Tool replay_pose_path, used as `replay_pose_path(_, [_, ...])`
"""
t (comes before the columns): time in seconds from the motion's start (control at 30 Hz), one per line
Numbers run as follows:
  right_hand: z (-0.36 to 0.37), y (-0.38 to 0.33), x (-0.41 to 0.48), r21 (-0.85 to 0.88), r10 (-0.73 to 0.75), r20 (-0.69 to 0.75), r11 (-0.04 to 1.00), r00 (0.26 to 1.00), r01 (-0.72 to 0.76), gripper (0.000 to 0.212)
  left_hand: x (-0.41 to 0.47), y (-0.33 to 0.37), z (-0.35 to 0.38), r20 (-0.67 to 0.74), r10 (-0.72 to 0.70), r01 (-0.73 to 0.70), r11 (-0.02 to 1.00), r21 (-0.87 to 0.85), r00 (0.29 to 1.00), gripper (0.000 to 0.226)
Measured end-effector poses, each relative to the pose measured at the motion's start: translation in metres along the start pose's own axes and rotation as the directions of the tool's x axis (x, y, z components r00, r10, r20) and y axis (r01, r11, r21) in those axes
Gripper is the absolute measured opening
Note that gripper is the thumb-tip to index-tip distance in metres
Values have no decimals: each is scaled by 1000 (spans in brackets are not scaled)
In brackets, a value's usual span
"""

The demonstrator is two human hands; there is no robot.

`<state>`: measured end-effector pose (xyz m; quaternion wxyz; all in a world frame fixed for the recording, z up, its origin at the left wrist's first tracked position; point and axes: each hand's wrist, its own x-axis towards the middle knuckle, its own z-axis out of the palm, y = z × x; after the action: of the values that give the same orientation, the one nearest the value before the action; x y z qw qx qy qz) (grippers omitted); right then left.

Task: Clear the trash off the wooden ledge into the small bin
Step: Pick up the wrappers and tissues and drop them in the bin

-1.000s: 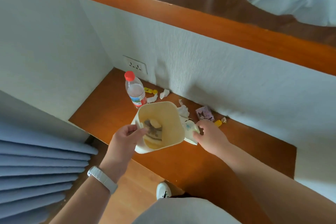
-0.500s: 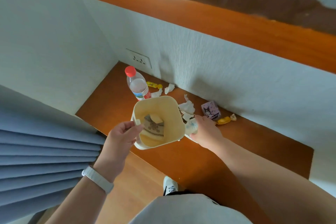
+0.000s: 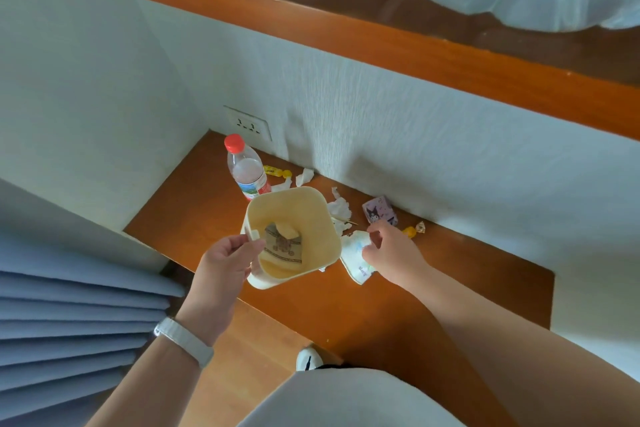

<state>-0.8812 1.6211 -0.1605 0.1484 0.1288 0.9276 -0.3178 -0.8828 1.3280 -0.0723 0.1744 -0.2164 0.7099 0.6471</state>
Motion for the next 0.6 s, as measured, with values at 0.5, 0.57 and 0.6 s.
replay_pose_path(0.5, [-69,-76,-51,444,-24,-312,880,950,168,28,-9,-3,6,32,52,-54,996,70,998,19])
replay_pose_path(0.57, [-62,-83,-53,392,-59,-261,906,964,162,29,-10,-2,7,35,57,-60,995,77,998,20])
replay_pose_path(0.6, [-57,-85,-53,354,-66,-243,923,968,152,31,-11,-1,7,37,60,-62,995,79,998,21])
